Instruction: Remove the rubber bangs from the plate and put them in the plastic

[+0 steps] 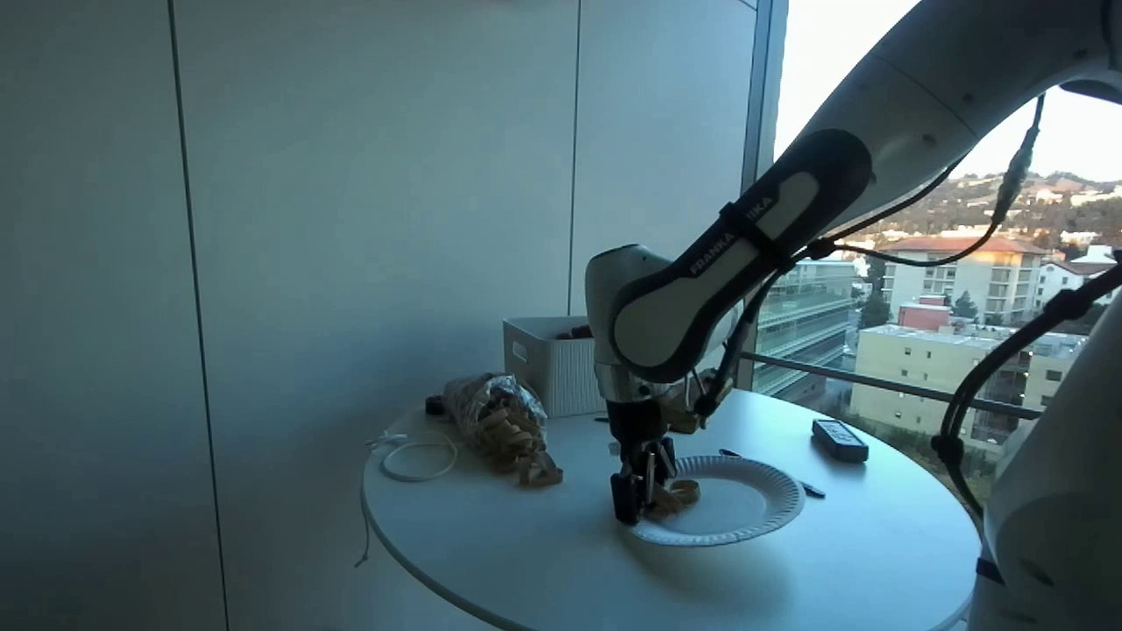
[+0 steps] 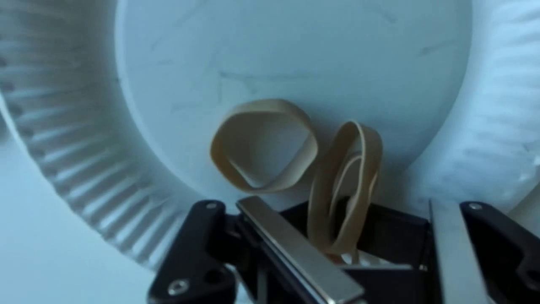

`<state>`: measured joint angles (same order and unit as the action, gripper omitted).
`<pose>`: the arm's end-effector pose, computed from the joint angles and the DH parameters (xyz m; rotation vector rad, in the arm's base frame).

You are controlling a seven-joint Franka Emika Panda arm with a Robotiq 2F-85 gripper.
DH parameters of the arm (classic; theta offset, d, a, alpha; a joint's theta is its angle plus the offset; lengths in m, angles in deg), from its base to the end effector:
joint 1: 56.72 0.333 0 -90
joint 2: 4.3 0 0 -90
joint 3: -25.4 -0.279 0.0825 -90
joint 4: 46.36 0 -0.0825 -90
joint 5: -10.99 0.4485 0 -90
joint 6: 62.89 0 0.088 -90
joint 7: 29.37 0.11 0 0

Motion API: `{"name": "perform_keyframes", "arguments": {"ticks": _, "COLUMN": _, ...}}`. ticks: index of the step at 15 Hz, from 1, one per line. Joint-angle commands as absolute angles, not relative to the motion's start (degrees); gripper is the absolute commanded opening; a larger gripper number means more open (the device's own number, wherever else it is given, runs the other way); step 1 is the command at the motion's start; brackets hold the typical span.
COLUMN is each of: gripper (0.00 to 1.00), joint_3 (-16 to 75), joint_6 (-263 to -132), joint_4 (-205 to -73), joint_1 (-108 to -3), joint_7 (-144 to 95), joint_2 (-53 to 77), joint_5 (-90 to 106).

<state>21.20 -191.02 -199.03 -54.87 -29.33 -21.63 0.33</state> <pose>0.4419 0.0374 0.2429 2.9508 0.3328 -0.1775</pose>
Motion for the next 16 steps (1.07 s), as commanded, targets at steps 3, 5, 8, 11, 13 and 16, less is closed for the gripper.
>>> {"name": "perform_keyframes", "arguments": {"ticks": 3, "gripper": 0.05, "joint_3": 16.8, "joint_6": -195.0, "joint_4": -208.5, "joint_1": -53.3, "joint_7": -27.7, "joint_2": -33.5, "joint_5": -9.7}}
{"name": "perform_keyframes", "arguments": {"ticks": 5, "gripper": 0.04, "joint_3": 14.8, "joint_6": -193.6, "joint_4": -204.5, "joint_1": -51.6, "joint_7": -27.6, "joint_2": -33.3, "joint_5": -10.6}}
{"name": "perform_keyframes", "arguments": {"ticks": 8, "gripper": 0.02, "joint_3": 13.4, "joint_6": -193.1, "joint_4": -203.8, "joint_1": -49.5, "joint_7": -28.6, "joint_2": -39.1, "joint_5": -11.3}}
{"name": "perform_keyframes", "arguments": {"ticks": 11, "gripper": 0.00, "joint_3": 13.7, "joint_6": -197.7, "joint_4": -205.5, "joint_1": -47.4, "joint_7": -30.4, "joint_2": -43.2, "joint_5": -11.8}}
{"name": "perform_keyframes", "arguments": {"ticks": 13, "gripper": 0.00, "joint_3": 14.4, "joint_6": -203.5, "joint_4": -203.8, "joint_1": -47.8, "joint_7": -31.3, "joint_2": -40.4, "joint_5": -11.9}}
{"name": "perform_keyframes", "arguments": {"ticks": 16, "gripper": 0.00, "joint_3": 15.1, "joint_6": -212.7, "joint_4": -204.2, "joint_1": -50.1, "joint_7": -31.6, "joint_2": -34.3, "joint_5": -12.0}}
